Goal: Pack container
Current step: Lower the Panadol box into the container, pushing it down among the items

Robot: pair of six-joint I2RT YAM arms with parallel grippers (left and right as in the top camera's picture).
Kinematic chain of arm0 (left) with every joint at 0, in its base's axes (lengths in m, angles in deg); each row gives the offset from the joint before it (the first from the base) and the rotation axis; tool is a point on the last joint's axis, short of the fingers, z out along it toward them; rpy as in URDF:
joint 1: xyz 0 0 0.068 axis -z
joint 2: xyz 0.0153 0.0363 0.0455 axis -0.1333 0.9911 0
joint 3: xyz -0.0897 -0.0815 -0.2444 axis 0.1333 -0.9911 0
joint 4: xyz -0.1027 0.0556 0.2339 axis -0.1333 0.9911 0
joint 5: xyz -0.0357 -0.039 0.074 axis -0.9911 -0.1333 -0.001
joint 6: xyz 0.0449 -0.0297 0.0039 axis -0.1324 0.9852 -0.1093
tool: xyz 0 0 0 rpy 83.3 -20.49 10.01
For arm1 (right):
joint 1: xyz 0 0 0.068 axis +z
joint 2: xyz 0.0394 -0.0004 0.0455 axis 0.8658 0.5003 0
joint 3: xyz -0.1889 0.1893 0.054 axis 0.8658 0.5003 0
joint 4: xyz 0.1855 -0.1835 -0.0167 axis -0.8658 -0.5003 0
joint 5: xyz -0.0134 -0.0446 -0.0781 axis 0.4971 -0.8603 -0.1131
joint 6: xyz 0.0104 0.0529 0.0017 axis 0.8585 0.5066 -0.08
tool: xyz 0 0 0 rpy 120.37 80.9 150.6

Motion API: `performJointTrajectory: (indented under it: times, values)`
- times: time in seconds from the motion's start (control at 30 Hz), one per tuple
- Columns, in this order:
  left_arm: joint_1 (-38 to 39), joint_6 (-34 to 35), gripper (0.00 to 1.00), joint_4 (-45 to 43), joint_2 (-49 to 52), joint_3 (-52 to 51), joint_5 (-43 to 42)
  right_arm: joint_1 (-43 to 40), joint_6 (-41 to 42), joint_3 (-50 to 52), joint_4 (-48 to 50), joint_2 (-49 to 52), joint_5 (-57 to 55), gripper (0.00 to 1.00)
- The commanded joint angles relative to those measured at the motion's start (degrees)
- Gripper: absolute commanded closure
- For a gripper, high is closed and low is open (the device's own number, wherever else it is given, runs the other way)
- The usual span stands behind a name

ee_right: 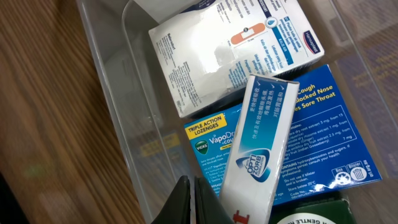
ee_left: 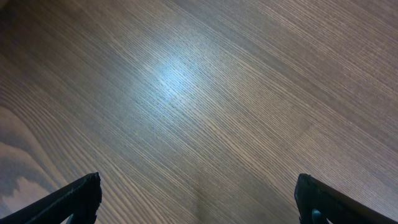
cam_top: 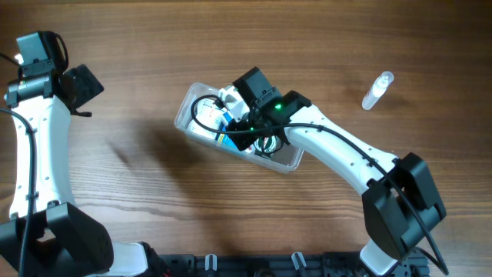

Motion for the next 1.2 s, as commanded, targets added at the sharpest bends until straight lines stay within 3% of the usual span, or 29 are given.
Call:
performJointTrajectory:
  times: [0.0,0.6,1.17]
  values:
    - [-0.1,-0.1,0.0,-0.1,-1.0,0.4,0.7,0.1,-1.1,-0.2,0.3,1.7,0.3,0.96]
    - [-0.1,-0.1,0.0,-0.2,-1.0,0.4,0.7,-0.1,-2.3,0.3,2.3,4.4,-4.0,0.96]
    - [-0.1,-0.1,0.0,-0.2,-1.0,0.4,0.7,-1.0,-2.1,0.1,-1.0,-1.3,-8.3,0.96]
